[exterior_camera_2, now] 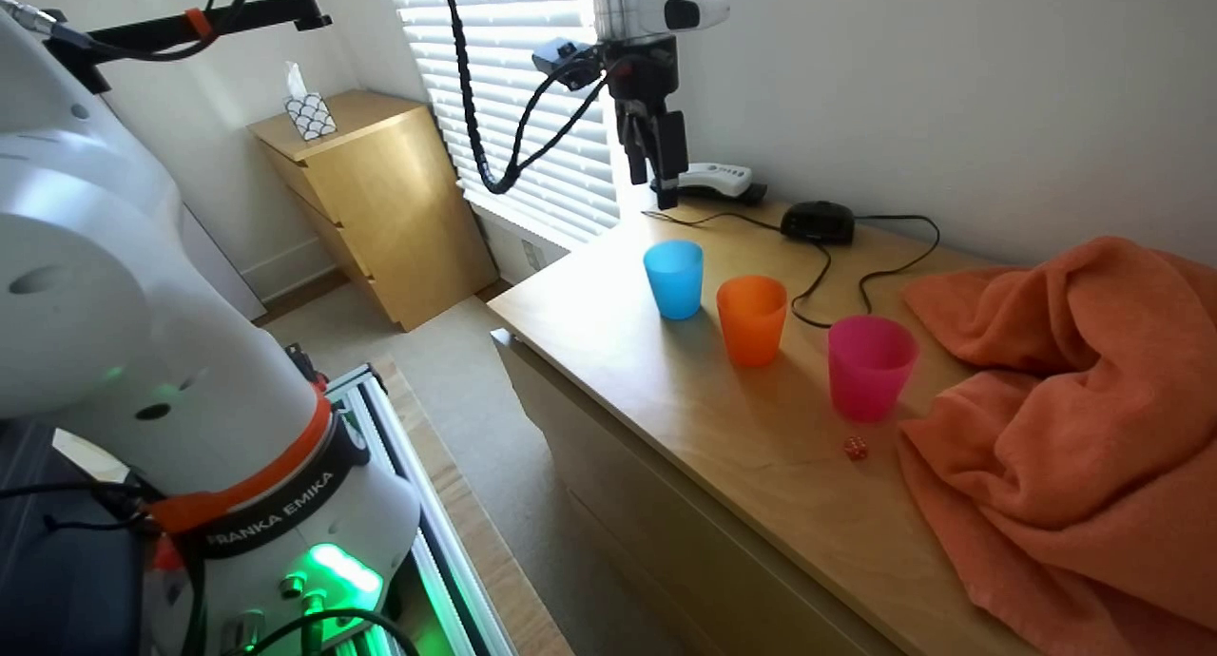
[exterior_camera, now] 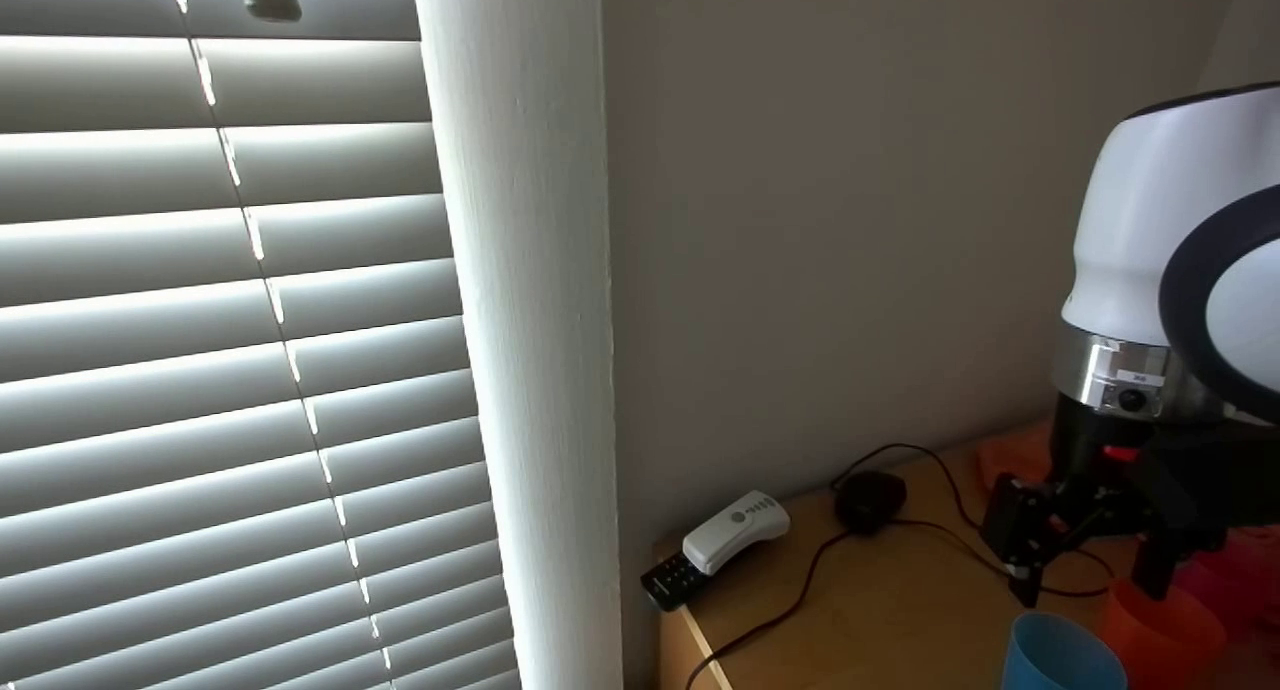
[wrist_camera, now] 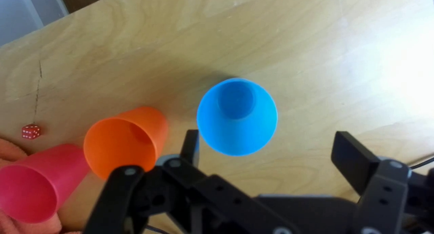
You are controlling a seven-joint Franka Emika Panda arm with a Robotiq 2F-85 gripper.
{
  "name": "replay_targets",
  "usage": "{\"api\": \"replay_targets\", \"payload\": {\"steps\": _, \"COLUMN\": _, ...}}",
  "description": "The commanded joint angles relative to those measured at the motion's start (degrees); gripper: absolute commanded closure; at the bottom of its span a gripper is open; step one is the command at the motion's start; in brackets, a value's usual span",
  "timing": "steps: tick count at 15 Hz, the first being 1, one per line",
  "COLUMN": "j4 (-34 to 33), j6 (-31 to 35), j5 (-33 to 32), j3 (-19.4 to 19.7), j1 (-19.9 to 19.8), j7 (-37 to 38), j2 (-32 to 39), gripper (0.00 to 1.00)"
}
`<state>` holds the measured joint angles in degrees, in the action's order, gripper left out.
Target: Stack the cups together.
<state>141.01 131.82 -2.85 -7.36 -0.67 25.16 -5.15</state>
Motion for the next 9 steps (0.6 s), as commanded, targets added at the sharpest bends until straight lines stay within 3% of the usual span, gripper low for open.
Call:
{"api": "replay_targets", "payload": {"steps": 1, "j4": 0.4, "j6": 2.8, "j5": 0.5, "j3": 1.5, "j1": 0.8, "j7": -0.4, "j2": 2.5, "gripper": 0.0}}
{"api": "replay_targets", "payload": {"steps": 9, "j4": 0.5, "j6": 14.8, "j5": 4.9, "j3": 2.8, "j1": 1.6, "j7": -2.0, "j2": 10.1, "gripper": 0.0}}
